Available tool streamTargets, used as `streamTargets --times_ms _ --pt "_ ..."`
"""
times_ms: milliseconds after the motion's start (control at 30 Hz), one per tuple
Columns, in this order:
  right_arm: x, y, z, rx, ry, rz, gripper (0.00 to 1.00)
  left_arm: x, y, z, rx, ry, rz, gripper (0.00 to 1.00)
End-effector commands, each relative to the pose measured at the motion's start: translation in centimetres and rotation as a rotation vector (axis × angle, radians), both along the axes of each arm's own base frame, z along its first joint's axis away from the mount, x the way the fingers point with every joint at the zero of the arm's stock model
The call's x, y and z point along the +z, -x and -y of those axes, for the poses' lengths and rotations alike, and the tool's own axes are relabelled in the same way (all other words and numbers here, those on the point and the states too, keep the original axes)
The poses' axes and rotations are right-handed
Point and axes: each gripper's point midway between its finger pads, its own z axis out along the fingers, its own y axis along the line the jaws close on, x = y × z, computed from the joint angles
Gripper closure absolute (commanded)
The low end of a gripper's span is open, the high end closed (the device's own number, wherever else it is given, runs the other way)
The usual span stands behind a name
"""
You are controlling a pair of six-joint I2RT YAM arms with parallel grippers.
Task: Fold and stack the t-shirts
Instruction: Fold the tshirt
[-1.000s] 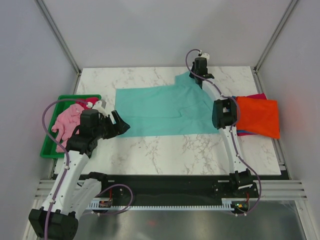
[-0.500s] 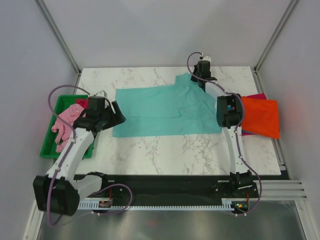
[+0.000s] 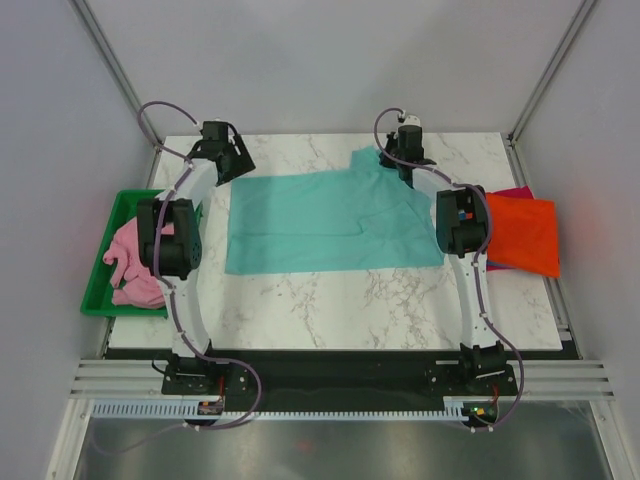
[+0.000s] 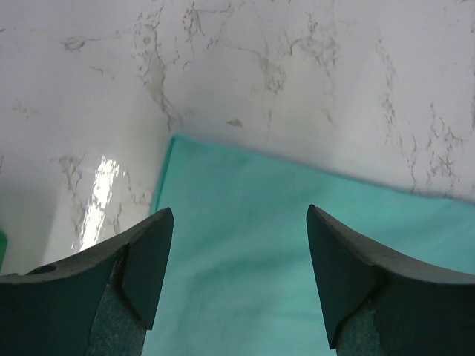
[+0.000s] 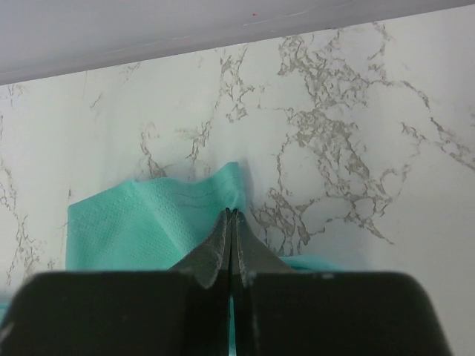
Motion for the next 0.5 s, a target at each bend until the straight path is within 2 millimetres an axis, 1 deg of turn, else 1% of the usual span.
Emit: streamTargets --times_ms 0,33,100,133,167,333,367,467 --pt "4.7 0.0 -0.9 0.045 -0.053 0.074 1.00 -1.3 -3.4 -1.0 -0.075 0.084 0.022 0.21" --pt "4.7 0.1 -0.8 0.043 -0.054 0.074 1.00 -1.6 -4.0 -3.3 -0.055 0.119 0.027 0.22" --pt "4.8 0.2 -0.8 0.047 -0.069 0.074 1.00 -2.8 -5.0 -3.9 -0.066 0.156 0.018 0.26" --pt "4.7 0.1 -0.7 0.045 -0.074 0.071 1.00 -3.0 -5.1 -4.6 -0.058 0.157 0.018 0.26" --pt "4.7 0.1 -0.7 0.044 -0.084 0.070 1.00 -3.4 -5.3 -4.8 -0.059 0.154 0.015 0.26" --pt "4.5 0.1 -0.6 0.044 -0.100 0.064 1.00 -5.0 -5.6 -4.8 -0.072 0.153 -0.008 0.27" --pt "4.5 0.0 -0.5 0.040 -0.104 0.063 1.00 -4.7 -5.8 -4.3 -0.094 0.174 0.001 0.27" --pt "4.3 0.0 -0.3 0.037 -0.107 0.059 1.00 -5.0 -5.8 -3.5 -0.118 0.196 -0.006 0.29"
